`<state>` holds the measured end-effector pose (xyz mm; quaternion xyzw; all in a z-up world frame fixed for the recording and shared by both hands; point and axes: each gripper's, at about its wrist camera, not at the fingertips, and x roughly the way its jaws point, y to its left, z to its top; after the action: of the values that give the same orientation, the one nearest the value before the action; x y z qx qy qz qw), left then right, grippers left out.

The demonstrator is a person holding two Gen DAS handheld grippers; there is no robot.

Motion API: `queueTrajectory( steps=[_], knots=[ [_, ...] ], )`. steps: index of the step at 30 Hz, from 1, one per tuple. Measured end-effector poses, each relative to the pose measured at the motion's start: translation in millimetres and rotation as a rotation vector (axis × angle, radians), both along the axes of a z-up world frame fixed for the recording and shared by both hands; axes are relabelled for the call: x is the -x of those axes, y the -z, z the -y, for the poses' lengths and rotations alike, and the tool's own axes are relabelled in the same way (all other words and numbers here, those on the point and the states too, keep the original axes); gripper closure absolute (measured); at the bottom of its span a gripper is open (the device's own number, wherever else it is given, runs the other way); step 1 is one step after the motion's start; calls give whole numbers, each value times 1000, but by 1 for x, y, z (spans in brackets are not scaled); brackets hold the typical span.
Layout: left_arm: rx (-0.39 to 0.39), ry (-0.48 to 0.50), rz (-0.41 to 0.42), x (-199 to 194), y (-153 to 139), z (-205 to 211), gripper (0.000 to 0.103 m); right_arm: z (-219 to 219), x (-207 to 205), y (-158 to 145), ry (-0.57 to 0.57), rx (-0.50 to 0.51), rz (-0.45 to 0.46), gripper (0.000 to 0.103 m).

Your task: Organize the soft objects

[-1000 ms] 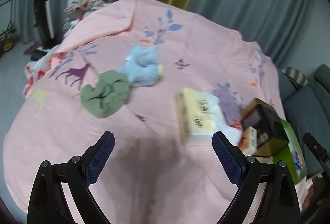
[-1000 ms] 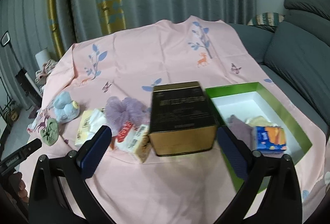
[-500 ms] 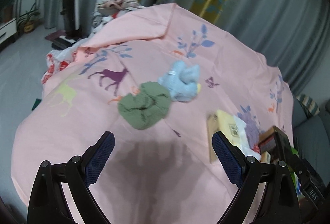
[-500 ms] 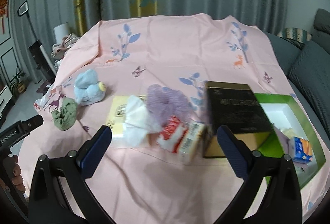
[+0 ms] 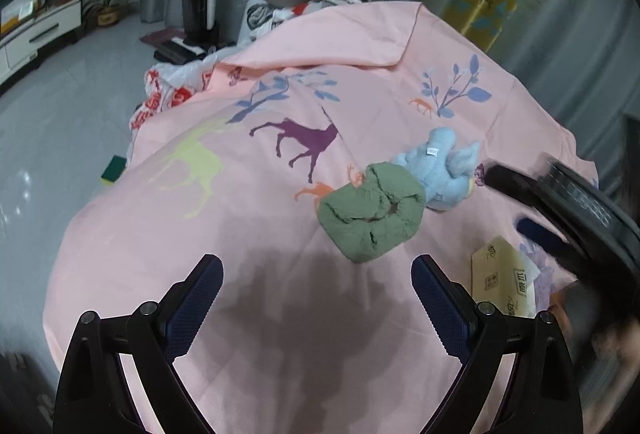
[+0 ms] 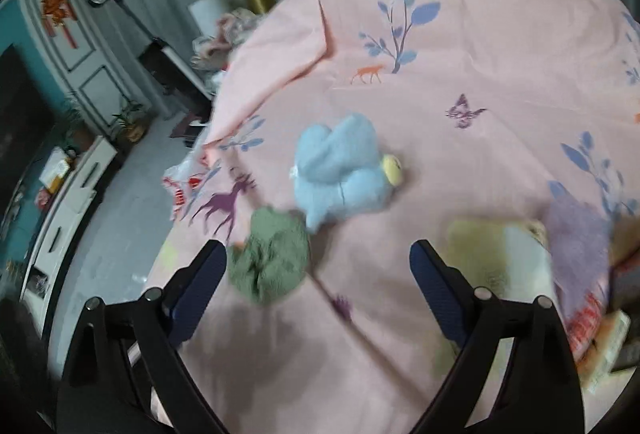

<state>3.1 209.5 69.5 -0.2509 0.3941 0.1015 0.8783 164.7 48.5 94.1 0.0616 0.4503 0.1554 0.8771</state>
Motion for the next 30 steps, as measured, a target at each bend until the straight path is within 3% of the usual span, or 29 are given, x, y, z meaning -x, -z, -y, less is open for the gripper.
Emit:
queueTrajectory(
  steps=[8,11,15,23,30],
  knots=[
    [47,25,-2,-3,3,-1,8,-37,-72,36,61,130,-45,11],
    [52,30,-9,-3,3,-1,8,-35,-75,47,82,233,-17,20],
    [53,35,3,0,0,1,8,-27,-72,48,72,204,6,36],
    [10,30,-10,-1,0,7,8,6,-29,7,63,67,69,39],
    [-14,63,5,1,-4,19,8,50,66,-17,7,28,126,37]
  ],
)
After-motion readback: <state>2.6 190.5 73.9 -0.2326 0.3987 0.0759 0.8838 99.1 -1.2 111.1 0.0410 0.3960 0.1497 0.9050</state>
